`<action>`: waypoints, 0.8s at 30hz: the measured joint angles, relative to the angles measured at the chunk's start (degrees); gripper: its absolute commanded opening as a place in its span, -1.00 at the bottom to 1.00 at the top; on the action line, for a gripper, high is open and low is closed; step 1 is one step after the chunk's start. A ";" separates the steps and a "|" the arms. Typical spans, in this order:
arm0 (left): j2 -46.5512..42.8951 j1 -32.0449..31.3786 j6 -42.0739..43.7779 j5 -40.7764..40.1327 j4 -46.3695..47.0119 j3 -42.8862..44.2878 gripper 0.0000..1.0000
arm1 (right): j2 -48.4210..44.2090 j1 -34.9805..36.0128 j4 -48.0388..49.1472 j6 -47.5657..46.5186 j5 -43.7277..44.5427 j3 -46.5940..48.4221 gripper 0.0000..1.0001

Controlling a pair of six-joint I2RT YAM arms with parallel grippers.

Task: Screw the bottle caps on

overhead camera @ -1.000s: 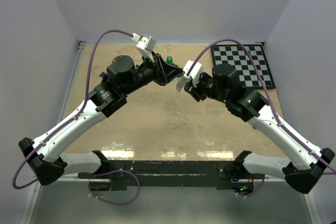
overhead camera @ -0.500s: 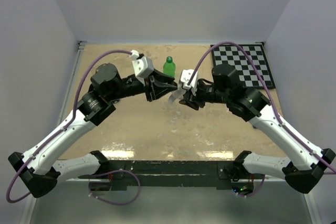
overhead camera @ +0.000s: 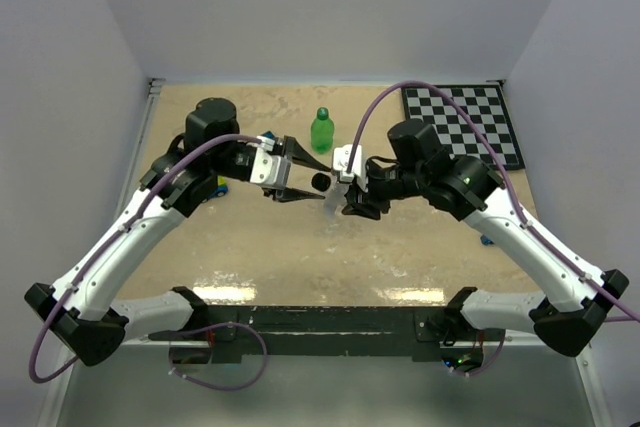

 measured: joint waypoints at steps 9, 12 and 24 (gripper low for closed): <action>-10.05 0.04 -16.61 -13.97 16.96 -10.80 0.95 | -1.14 0.02 5.07 4.50 13.84 -1.14 -1.00; -11.23 0.04 -27.61 -24.02 22.75 -11.28 0.94 | -1.25 0.02 6.80 5.46 20.04 -2.03 -1.00; -2.54 -0.50 -72.15 -47.56 29.68 -13.40 0.60 | -0.79 -0.02 13.18 6.82 32.61 -3.48 -1.00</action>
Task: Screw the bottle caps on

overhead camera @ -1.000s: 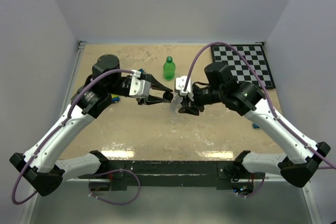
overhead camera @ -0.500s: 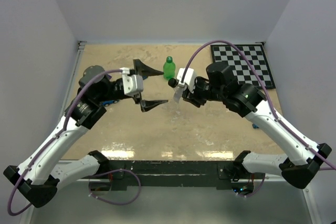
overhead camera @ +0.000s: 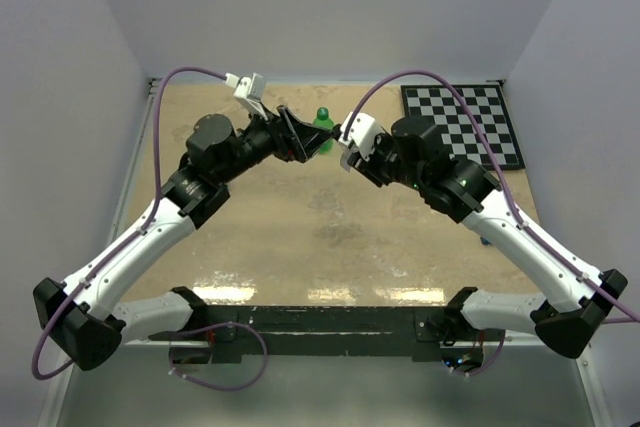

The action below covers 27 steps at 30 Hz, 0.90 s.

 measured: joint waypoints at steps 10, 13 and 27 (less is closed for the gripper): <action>4.09 -2.54 -8.44 -5.92 0.15 2.51 0.38 | 0.09 0.00 1.01 0.00 1.05 -0.83 -1.00; 4.72 -4.42 -8.37 -7.30 0.39 2.84 0.38 | 0.09 0.00 1.11 0.00 1.03 -0.85 -1.00; 5.49 -7.41 -4.68 -14.40 -0.94 4.15 0.33 | 0.11 0.00 1.36 0.02 1.03 -1.09 -1.00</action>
